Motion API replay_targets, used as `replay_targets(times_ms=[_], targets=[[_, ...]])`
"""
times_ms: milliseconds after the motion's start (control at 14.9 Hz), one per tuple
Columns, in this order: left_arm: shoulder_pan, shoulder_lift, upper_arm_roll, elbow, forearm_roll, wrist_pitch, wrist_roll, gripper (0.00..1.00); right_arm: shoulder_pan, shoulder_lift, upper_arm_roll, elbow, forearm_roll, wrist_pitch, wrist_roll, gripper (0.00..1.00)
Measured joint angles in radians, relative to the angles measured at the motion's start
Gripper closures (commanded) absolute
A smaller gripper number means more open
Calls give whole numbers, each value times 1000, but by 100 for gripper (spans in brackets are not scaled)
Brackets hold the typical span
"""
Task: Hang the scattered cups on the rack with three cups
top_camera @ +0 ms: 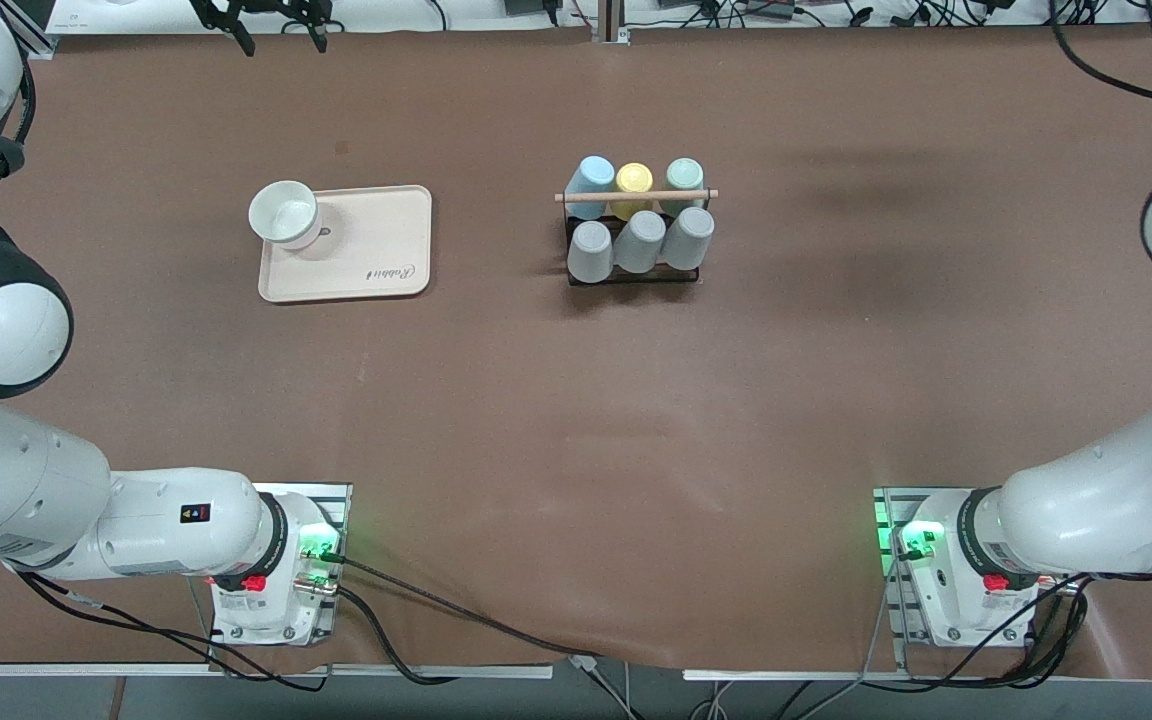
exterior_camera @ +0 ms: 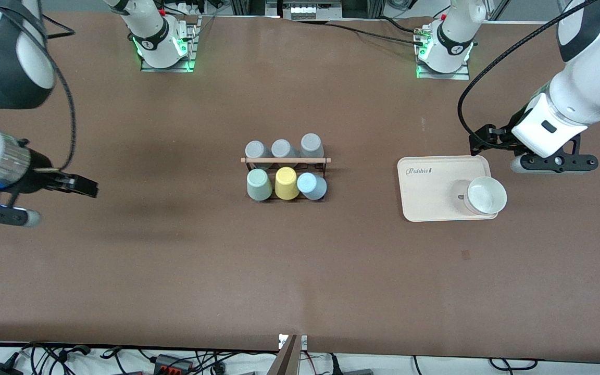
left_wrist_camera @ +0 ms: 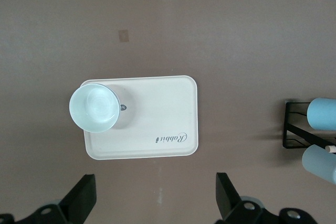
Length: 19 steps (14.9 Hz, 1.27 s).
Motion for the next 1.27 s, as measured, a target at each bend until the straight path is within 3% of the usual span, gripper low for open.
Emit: replay_targets(times_ms=[335,537,1274], targets=[[0,0,0,0,0,0,0,0,-21,-259,2,-336,0,139,-18,0],[3,0,0,0,0,0,0,0,-24,-352,2,-458,0,174,-18,0],[4,0,0,0,0,0,0,0,-57,-373,-12,-448,71,176,-136,0]])
